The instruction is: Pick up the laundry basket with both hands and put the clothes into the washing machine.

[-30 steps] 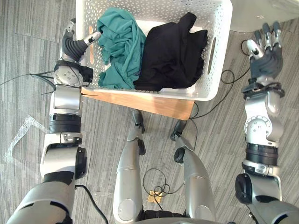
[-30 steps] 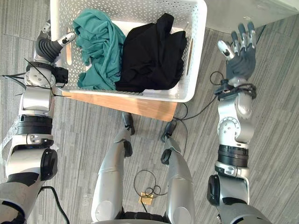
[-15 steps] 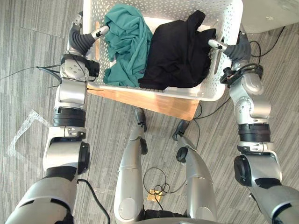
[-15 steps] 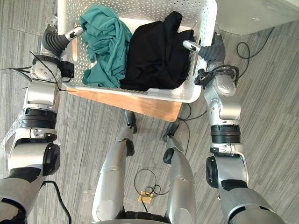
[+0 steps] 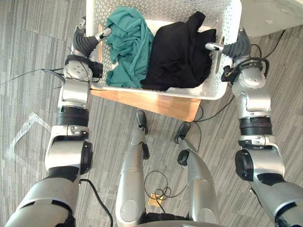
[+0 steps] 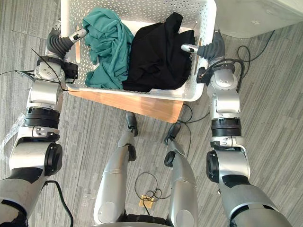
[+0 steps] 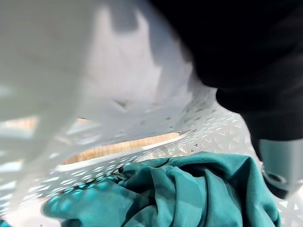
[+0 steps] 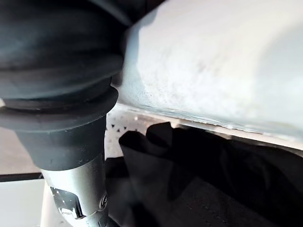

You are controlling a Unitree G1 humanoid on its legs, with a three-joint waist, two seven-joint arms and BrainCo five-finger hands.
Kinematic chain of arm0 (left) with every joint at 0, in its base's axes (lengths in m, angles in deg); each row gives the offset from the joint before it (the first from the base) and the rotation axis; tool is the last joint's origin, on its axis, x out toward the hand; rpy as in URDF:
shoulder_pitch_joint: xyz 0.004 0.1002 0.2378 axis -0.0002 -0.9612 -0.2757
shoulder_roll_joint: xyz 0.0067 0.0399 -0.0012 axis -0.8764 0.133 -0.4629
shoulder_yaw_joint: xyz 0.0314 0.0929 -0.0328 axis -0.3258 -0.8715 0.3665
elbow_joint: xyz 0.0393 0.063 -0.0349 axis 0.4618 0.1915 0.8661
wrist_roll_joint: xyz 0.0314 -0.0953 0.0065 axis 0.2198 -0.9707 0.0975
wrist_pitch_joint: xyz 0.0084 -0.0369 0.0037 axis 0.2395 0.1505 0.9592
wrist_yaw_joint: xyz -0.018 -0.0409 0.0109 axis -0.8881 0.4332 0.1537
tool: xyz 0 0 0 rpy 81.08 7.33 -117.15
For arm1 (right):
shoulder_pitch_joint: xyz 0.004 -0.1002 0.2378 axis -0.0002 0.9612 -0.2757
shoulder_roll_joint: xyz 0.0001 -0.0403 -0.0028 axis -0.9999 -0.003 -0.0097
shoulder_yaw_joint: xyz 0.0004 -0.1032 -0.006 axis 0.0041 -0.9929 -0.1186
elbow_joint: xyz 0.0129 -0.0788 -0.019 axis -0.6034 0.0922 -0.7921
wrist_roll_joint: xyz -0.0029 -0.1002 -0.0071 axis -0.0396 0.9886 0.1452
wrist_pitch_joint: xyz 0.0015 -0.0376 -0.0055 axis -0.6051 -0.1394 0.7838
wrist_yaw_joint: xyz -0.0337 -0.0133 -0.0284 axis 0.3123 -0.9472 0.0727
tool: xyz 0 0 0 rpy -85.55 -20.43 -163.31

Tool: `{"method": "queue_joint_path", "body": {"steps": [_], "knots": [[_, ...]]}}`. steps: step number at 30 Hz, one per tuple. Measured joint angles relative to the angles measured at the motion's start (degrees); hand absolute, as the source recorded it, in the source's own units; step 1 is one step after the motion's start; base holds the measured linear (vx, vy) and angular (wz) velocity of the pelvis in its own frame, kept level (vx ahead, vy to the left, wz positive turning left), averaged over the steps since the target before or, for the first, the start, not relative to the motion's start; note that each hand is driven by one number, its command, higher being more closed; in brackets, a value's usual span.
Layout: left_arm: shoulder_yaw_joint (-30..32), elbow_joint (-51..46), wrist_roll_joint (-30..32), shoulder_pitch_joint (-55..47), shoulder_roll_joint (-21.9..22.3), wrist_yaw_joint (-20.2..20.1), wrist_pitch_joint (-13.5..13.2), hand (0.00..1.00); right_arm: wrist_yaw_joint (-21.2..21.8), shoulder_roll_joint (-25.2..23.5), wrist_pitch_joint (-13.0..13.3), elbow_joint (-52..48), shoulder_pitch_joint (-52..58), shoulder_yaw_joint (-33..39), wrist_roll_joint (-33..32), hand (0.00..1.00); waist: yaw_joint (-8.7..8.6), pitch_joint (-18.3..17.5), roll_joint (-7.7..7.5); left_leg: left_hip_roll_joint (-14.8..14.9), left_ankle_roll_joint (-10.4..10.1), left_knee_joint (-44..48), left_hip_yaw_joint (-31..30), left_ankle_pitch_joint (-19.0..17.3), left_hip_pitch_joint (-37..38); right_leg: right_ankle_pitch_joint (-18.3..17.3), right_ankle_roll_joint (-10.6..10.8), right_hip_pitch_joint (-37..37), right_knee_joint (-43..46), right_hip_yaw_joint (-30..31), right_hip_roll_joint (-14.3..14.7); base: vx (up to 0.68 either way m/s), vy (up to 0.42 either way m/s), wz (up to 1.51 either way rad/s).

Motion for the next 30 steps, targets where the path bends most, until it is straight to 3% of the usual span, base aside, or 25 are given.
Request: {"method": "queue_joint_path", "body": {"steps": [3, 6, 13, 18, 20, 25, 27, 30], "knots": [[0.01, -1.05, 0.18, -0.24, 1.43, 0.34, 0.32, 1.0, -0.2, 0.11, -0.44, 0.13, -0.57, 0.0, 4.68, 1.0, 0.21, -0.02, 0.05, -0.31, 0.04, -1.01, -0.02, 0.6, 0.4, 0.08, -0.08, 0.09, -0.16, -0.05, -0.11, 0.02, -0.031, 0.03], [0.19, -5.58, 2.29, -2.79, 3.54, 1.76, 1.53, 1.0, -0.62, 0.32, -2.48, -0.21, -1.51, 0.11, 11.02, 1.0, 0.27, -0.03, 0.06, -0.6, -0.25, -2.14, -0.16, 1.18, 1.08, 0.42, -0.08, 0.69, -0.93, -0.26, -0.05, 0.04, -0.038, 0.04], [2.29, -17.03, 15.73, -13.41, 11.99, 5.03, 5.29, 1.0, -2.48, -2.32, -7.48, -5.85, 2.82, 0.38, 24.76, 1.0, 0.48, -0.04, 0.14, -1.57, 0.02, -3.12, -1.2, 1.7, 3.65, 0.28, 0.07, 3.57, -1.99, -0.76, -0.31, 0.06, -0.027, 0.06], [2.87, -25.13, 24.39, -21.56, 16.24, 5.66, 5.52, 1.0, -8.02, -7.21, -7.63, -13.62, 10.14, 1.89, 25.27, 1.0, 0.52, 0.1, 0.57, -2.69, -0.24, -3.06, -1.99, 0.93, 8.02, -0.81, 0.83, 7.17, -1.0, -0.02, -1.45, 0.05, -0.026, 0.03], [3.48, -27.93, 25.95, -24.21, 17.9, 7.73, 4.0, 1.0, -10.24, -9.47, -7.51, -18.14, 13.95, 1.71, 25.31, 1.0, 0.37, -0.25, 1.28, -3.14, -0.04, -1.36, -2.56, -0.6, 9.88, -1.26, 0.91, 9.49, -0.48, 0.25, -1.76, 0.0, 0.0, 0.0], [6.6, -35.96, 23.98, -31.64, 23.02, 11.21, 1.36, 1.0, -13.0, -16.02, -6.21, -29.85, 24.3, 0.75, 25.33, 1.0, -1.12, -0.19, 1.56, -3.14, -0.08, 2.12, -2.45, -3.9, 13.97, -2.68, 1.58, 13.97, 1.04, 1.46, -2.21, 0.0, 0.006, -0.03], [6.59, -40.46, 13.55, -38.39, 25.22, 11.6, -1.13, 1.0, -13.14, -17.4, -4.28, -34.3, 31.37, -0.74, 24.5, 1.0, -1.8, -0.27, 1.65, -3.13, 0.21, 4.17, -1.85, -5.86, 17.29, -3.52, 2.09, 17.57, 1.5, 2.18, -2.26, 0.03, 0.013, -0.08], [3.26, -42.21, 8.0, -45.59, 25.58, 10.58, -2.47, 1.0, -13.05, -17.15, -2.48, -35.77, 37.48, -1.05, 22.27, 1.0, -2.81, -2.45, 1.72, -3.16, 0.05, 4.96, -1.67, -7.68, 19.9, -4.45, 2.68, 20.43, 1.41, 2.39, -2.31, 0.05, 0.011, -0.02]]}}
